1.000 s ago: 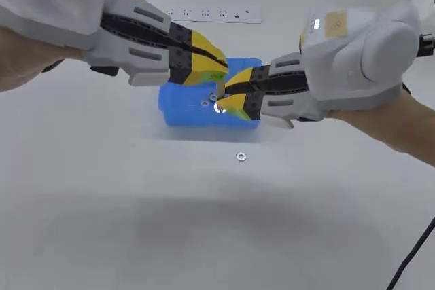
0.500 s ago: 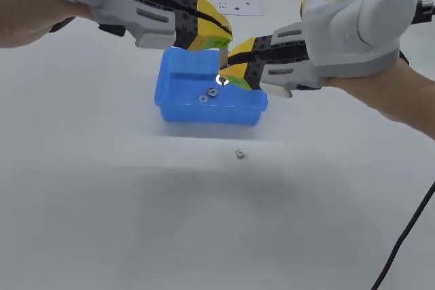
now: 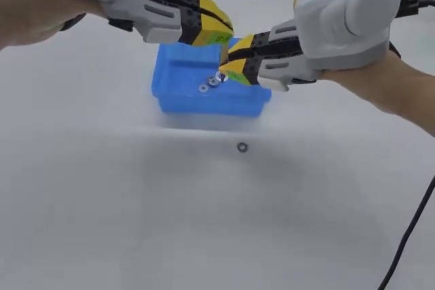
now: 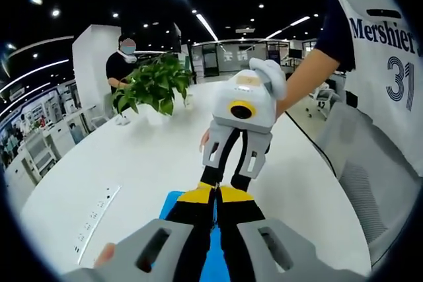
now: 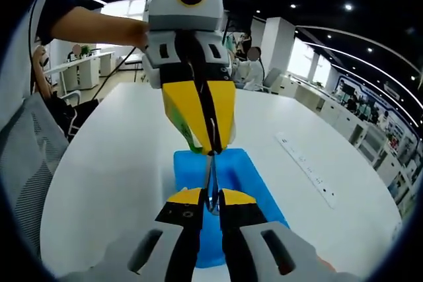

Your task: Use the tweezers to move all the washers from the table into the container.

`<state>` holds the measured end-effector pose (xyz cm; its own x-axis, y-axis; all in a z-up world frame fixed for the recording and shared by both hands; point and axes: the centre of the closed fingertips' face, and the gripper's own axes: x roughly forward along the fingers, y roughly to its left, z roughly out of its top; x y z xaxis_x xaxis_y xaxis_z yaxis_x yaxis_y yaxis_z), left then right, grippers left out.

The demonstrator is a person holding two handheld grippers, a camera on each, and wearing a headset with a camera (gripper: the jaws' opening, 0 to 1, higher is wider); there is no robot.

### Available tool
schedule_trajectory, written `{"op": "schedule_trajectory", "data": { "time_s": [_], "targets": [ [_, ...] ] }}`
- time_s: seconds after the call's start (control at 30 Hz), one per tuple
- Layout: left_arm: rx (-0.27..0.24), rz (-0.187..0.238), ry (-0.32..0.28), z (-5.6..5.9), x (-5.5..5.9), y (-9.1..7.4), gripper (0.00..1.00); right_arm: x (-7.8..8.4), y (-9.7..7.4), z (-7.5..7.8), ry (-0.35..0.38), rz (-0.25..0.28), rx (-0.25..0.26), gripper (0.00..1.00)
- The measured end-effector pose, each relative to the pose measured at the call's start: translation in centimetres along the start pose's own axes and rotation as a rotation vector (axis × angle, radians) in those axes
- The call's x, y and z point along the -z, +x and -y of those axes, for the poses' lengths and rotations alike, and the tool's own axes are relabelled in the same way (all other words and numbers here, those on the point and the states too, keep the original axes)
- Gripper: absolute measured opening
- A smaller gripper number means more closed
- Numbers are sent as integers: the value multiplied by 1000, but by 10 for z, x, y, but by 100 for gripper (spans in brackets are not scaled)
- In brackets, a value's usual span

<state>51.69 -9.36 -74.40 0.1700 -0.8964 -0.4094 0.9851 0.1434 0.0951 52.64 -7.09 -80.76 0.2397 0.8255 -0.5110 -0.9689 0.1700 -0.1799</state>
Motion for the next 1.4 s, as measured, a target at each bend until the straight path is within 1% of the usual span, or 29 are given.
{"op": "schedule_trajectory", "data": {
  "time_s": [0.03, 0.1, 0.13, 0.17, 0.2, 0.23, 0.33, 0.47, 0.53, 0.67, 0.73, 0.83, 0.9, 1.0, 1.13, 1.27, 1.3, 1.33, 1.37, 1.4],
  "targets": [
    [1, 2, -12, 0, 1, 2, 5, 2, 1, 0, 4, -4, -1, 11],
    [-1, 4, -33, -4, 7, 5, 5, 7, 2, 0, 11, -15, -3, 11],
    [5, 7, -53, -4, 9, 7, 5, 9, 3, 0, 17, -18, -6, 11],
    [4, 15, -78, -4, 9, 9, 5, 12, 4, -1, 23, -23, -9, 11],
    [2, 16, -80, -5, 10, 10, 5, 13, 4, -2, 23, -27, -9, 11],
    [0, 15, -84, -6, 14, 11, 5, 16, 5, -3, 27, -35, -11, 11],
    [-1, 16, -98, -7, 16, 14, 5, 19, 6, -4, 34, -40, -13, 11],
    [-6, 16, -118, -7, 16, 16, 5, 22, 8, -3, 45, -45, -13, 11],
    [-9, 17, -119, -8, 19, 15, 5, 21, 8, -3, 47, -44, -11, 11],
    [-12, 18, -115, -8, 16, 15, 5, 19, 7, -4, 46, -42, -11, 11],
    [-13, 21, -114, -8, 17, 15, 5, 18, 7, -4, 47, -40, -7, 11],
    [-14, 21, -108, -6, 15, 14, 5, 16, 5, -5, 44, -37, -5, 11],
    [-14, 18, -94, -4, 11, 13, 5, 14, 4, -6, 42, -33, -2, 11],
    [-17, 23, -79, -5, 5, 10, 5, 7, 0, -6, 39, -18, 8, 11],
    [-22, 36, -54, -9, 0, 7, 5, -6, -9, -7, 29, 5, 20, 11],
    [-23, 40, -27, -9, -1, 9, 5, -17, -18, -12, 18, 27, 33, 11],
    [-29, 40, -14, 2, -10, 3, 5, -19, -19, -13, 16, 30, 36, 11],
    [-29, 42, -7, 5, -13, 1, 5, -22, -22, -15, 11, 35, 43, 12],
    [-27, 45, -2, 11, -20, -3, 5, -24, -25, -16, 13, 39, 43, 12],
    [-27, 45, 3, 13, -22, -4, 5, -26, -26, -18, 14, 42, 43, 12]
  ]
}}
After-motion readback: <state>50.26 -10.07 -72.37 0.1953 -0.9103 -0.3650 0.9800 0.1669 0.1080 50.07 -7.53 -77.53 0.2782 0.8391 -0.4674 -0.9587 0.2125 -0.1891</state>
